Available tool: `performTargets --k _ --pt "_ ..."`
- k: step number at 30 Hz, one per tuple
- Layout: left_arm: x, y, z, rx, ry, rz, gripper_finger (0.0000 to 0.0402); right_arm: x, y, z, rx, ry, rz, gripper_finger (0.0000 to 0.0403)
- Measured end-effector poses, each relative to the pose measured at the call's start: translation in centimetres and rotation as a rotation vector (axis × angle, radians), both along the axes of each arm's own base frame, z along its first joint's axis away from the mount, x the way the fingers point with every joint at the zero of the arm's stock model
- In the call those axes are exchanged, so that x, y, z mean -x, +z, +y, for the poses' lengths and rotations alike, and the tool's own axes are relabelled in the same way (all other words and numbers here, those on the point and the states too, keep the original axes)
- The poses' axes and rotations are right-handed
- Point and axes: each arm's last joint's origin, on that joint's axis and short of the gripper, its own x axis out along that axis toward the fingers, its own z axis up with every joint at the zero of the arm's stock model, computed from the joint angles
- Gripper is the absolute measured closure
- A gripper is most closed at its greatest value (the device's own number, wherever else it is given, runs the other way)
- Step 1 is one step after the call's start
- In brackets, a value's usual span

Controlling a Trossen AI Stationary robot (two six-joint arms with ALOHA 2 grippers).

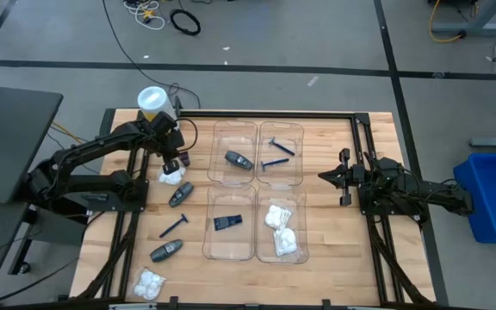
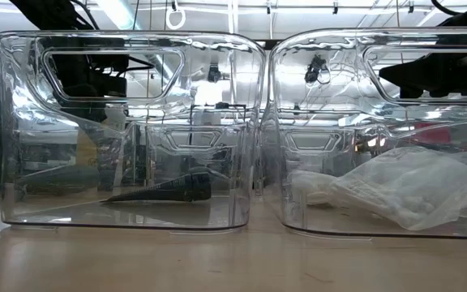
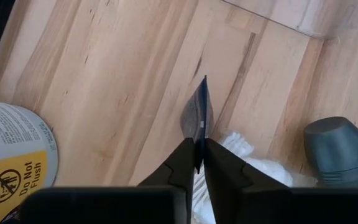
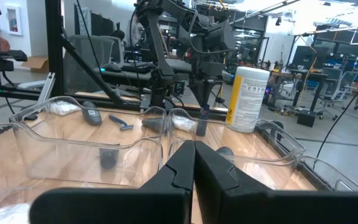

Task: Pick & Place Travel size toiletries
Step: Put the shave cream into the bottom left transparent bin

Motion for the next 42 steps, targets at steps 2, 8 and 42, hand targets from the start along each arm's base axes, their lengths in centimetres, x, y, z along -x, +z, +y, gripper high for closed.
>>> performTargets --k 2,8,42 --pt "0.0 0.0 0.0 0.000 0.000 0.000 0.0372 0.0 0.0 0.0 0.000 0.000 0.000 0.0389" --pt "0.0 0.0 0.0 0.000 0.000 0.000 0.0385 0.0 0.0 0.0 0.000 0.000 0.000 0.0389" --pt "0.0 2.3 0.0 0.005 -0.005 0.010 0.0396 0.0 0.0 0.0 0.000 0.000 0.000 0.0389"
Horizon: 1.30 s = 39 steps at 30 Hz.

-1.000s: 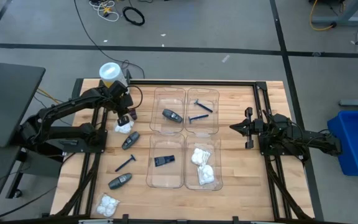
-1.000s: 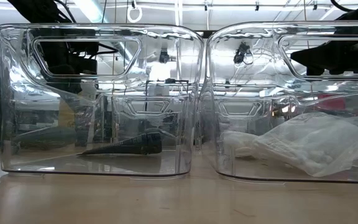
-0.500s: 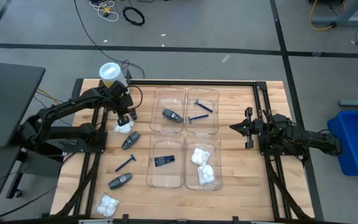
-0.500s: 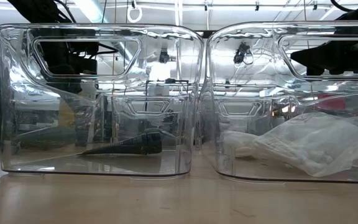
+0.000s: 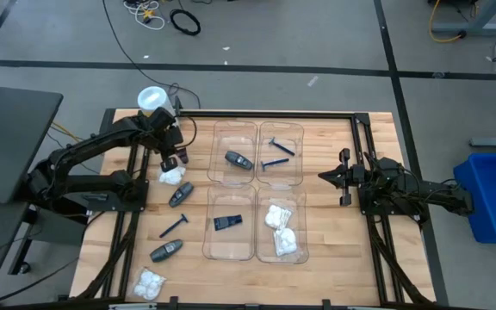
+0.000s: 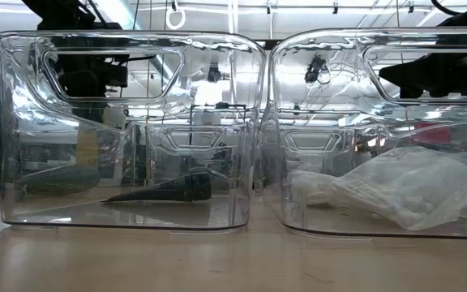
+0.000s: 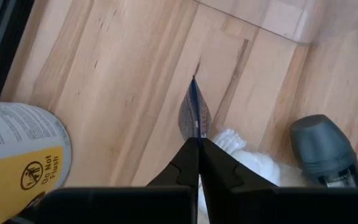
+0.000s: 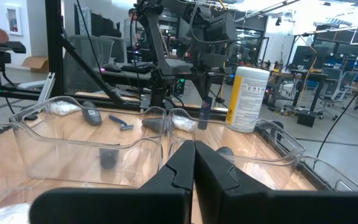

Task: Pick & Place Travel size toiletries
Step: Put the shave cream into the bottom left transparent bin

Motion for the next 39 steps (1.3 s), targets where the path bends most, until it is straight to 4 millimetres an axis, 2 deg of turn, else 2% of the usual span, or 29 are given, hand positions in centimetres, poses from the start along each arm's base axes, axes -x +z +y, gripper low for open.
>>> performTargets --k 18,39 --pt "-0.4 1.0 0.0 -0.033 -0.046 -0.012 0.0394 0.0 0.0 0.0 0.000 0.000 0.000 0.0389" --pt "-1.1 9.1 -0.8 -0.124 -0.076 -0.143 0.0396 0.0 0.0 0.0 0.000 0.000 0.000 0.0389"
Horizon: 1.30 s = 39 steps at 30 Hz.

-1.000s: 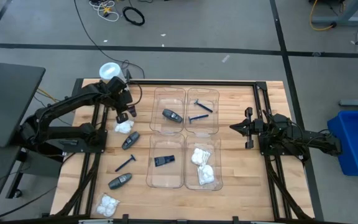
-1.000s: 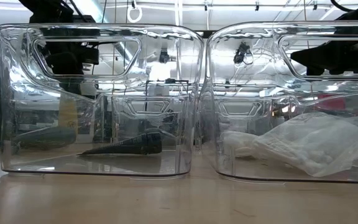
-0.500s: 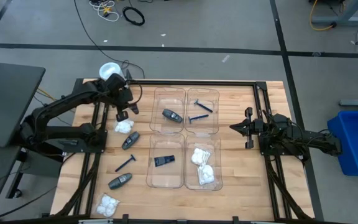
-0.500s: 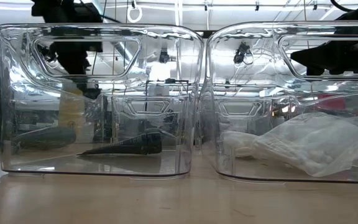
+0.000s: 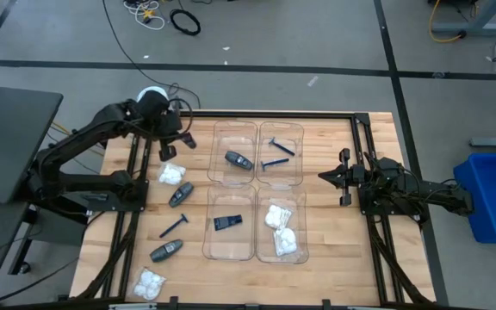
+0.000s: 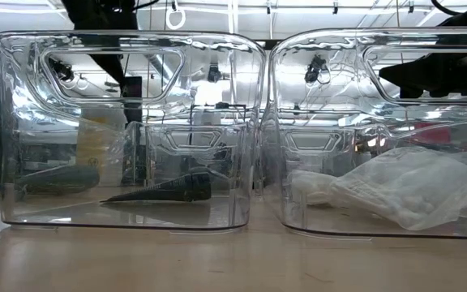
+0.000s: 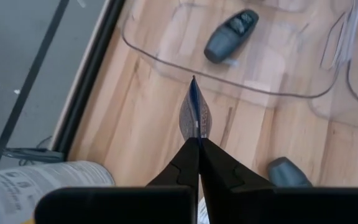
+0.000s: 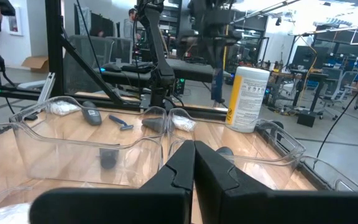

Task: Pick & Place Travel size toiletries
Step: Put the shave cream into the bottom left transparent bin

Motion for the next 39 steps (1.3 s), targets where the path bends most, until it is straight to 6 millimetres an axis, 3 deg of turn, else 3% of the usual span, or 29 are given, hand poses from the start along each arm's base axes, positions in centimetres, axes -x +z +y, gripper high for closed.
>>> performTargets --k 12,39 --pt "-0.3 0.7 -0.5 0.011 -0.045 -0.027 0.0395 0.0 0.0 0.0 0.000 0.000 0.000 0.0389" --pt "-3.1 0.8 -5.8 0.175 -0.255 -0.109 0.0397 0.0 0.0 0.0 0.000 0.000 0.000 0.0389"
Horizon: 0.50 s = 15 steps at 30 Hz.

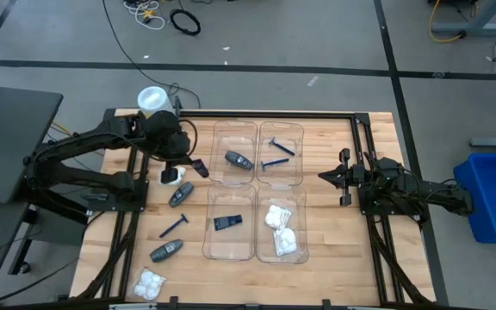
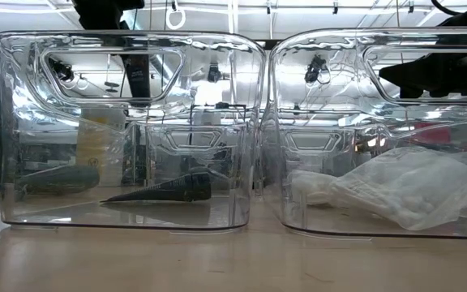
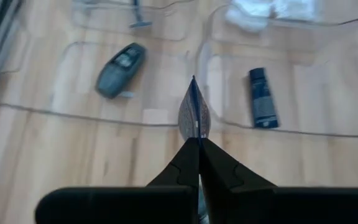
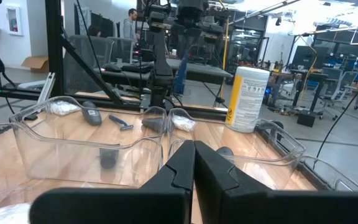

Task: Pick & Place Travel size toiletries
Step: Put the shave cream into the bottom left transparent bin

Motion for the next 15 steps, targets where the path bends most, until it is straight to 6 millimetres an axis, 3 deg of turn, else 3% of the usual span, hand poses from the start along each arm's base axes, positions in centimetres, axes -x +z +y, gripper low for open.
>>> performTargets --k 15 --pt "-2.6 0.1 -2.8 0.067 -0.135 -0.099 0.0395 0.0 0.0 0.0 0.000 -0.001 0.000 0.0389"
